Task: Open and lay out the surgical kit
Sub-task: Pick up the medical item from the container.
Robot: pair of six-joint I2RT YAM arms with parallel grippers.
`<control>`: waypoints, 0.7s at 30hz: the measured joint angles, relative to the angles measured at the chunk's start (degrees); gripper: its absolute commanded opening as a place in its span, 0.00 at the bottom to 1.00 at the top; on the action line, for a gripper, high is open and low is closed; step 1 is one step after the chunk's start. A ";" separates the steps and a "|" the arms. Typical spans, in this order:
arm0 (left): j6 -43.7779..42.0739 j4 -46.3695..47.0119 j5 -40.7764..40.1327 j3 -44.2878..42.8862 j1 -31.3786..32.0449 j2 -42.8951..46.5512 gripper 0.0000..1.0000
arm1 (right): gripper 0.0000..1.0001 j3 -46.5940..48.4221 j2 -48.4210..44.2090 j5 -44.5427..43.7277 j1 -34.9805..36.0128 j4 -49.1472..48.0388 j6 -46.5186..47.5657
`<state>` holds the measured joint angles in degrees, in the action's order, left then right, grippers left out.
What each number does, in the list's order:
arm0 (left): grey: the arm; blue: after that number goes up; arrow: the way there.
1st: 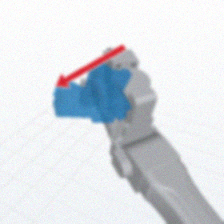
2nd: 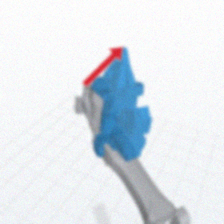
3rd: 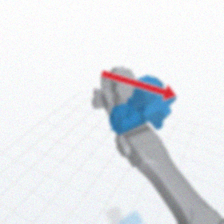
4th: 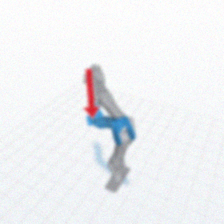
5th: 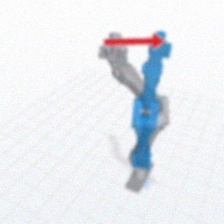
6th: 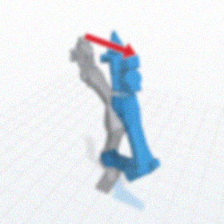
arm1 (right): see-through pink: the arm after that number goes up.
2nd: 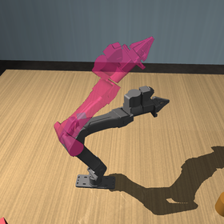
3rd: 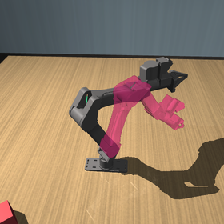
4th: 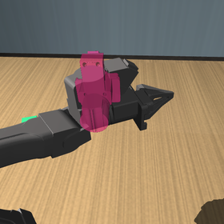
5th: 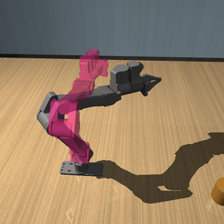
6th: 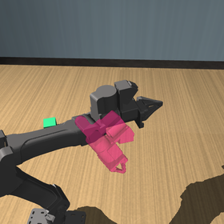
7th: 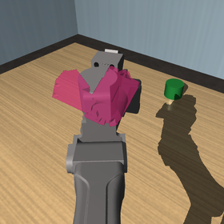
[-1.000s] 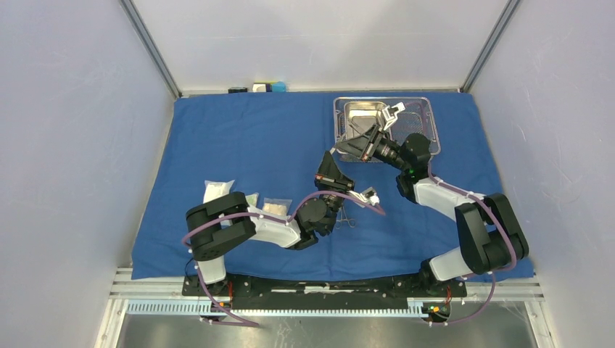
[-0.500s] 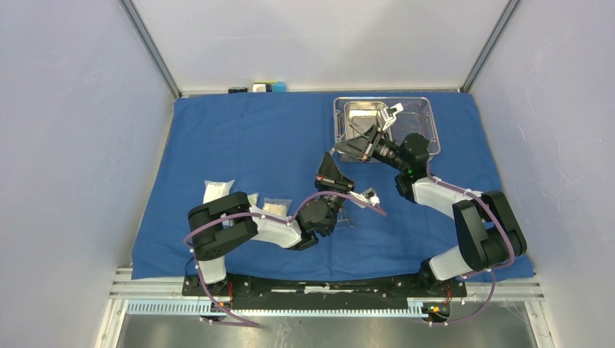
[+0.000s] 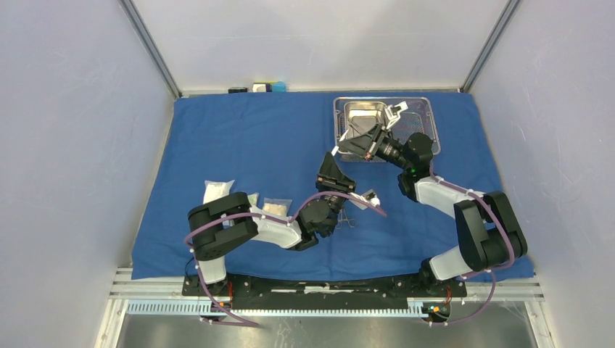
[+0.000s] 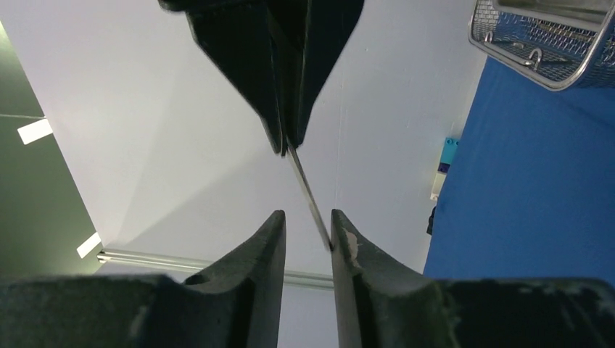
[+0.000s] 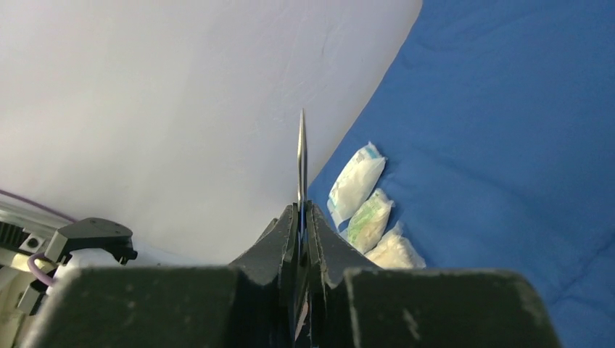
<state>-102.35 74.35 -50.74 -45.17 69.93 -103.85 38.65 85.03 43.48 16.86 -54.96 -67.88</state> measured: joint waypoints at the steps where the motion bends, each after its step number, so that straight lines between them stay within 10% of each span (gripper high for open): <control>1: 0.11 -0.35 -0.11 0.00 0.07 0.00 0.52 | 0.00 0.00 -0.11 -0.04 -0.48 -0.46 0.04; 14: 8.35 -10.03 -0.68 1.64 0.50 6.97 0.82 | 0.01 0.68 -4.07 -0.74 -7.56 5.88 11.76; 21: 28.85 -36.11 1.33 -0.70 -3.39 18.36 0.88 | 0.01 -0.70 -10.78 1.95 -9.20 13.60 26.45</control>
<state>-73.49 38.24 -49.41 -45.87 66.54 -85.49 37.95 74.26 45.43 7.66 -41.36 -41.43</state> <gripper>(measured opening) 0.862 0.068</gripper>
